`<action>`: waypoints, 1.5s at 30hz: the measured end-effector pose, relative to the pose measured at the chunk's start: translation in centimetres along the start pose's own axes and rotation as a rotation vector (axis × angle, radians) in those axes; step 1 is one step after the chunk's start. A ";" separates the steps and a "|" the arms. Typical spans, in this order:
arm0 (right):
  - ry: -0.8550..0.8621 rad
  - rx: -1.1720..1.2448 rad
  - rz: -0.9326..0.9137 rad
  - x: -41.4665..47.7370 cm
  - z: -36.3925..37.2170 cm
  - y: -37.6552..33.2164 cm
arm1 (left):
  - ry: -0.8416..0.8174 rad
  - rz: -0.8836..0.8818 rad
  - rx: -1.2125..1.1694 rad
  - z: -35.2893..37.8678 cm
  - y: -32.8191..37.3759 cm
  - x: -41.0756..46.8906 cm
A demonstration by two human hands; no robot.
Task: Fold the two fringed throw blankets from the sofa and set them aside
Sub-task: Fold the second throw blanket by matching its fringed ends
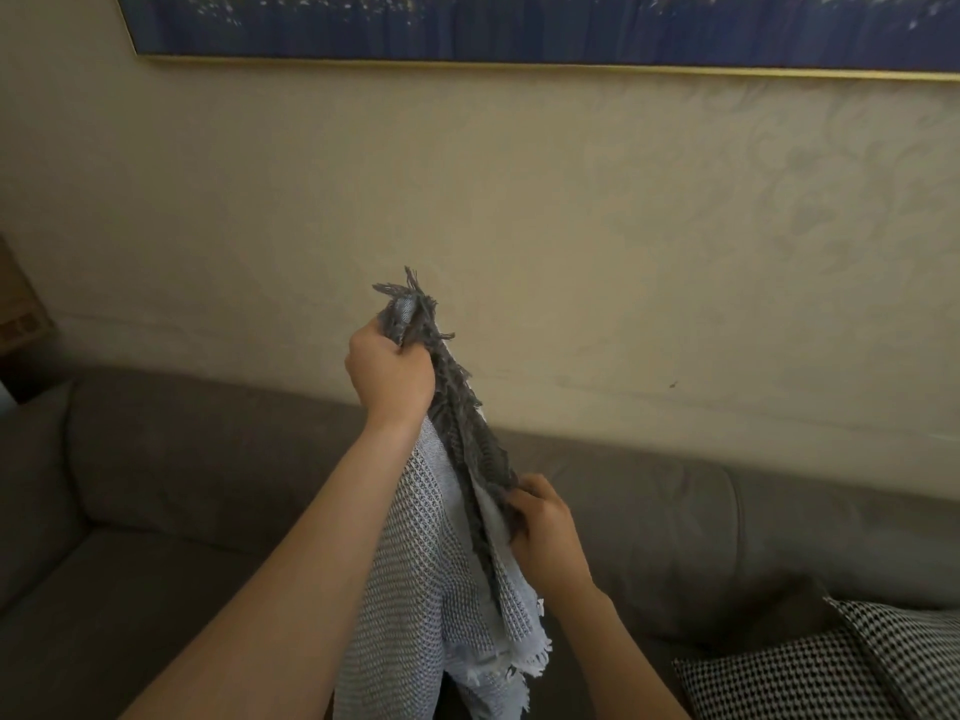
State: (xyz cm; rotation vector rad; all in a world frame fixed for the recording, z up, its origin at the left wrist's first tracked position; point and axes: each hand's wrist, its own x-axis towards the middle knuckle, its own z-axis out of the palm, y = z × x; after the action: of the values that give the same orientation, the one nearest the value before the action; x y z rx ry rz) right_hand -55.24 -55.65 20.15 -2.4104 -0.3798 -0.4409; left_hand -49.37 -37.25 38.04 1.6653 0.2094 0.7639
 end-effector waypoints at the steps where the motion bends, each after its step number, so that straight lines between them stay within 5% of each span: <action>1: -0.059 0.055 0.038 0.3 -0.2 -0.2 | -0.003 0.000 0.000 0.1 -0.1 0.1; 12: -0.931 -0.196 0.431 -1.5 -0.8 1.5 | 0.050 0.015 0.038 0.2 -0.2 -0.1; 17: -0.947 -0.208 0.414 -2.2 -1.1 1.8 | 0.052 0.012 0.050 0.3 -0.3 -0.3; 23: -1.242 -0.128 0.370 -2.3 -1.9 0.5 | 0.062 0.003 0.038 0.5 -0.3 -0.8; 36: -0.480 0.072 0.347 -1.3 0.6 1.5 | 0.042 -0.022 0.013 0.6 -0.2 -1.5; 45: -0.223 0.114 0.243 -1.3 1.3 1.5 | 0.032 -0.015 0.017 0.0 -0.4 -1.2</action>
State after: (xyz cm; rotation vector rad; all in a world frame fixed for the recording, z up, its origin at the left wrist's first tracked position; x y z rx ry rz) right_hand -55.58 -56.16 17.85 -2.3616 -0.1973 -0.0410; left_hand -50.20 -37.85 37.24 1.6663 0.2512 0.7803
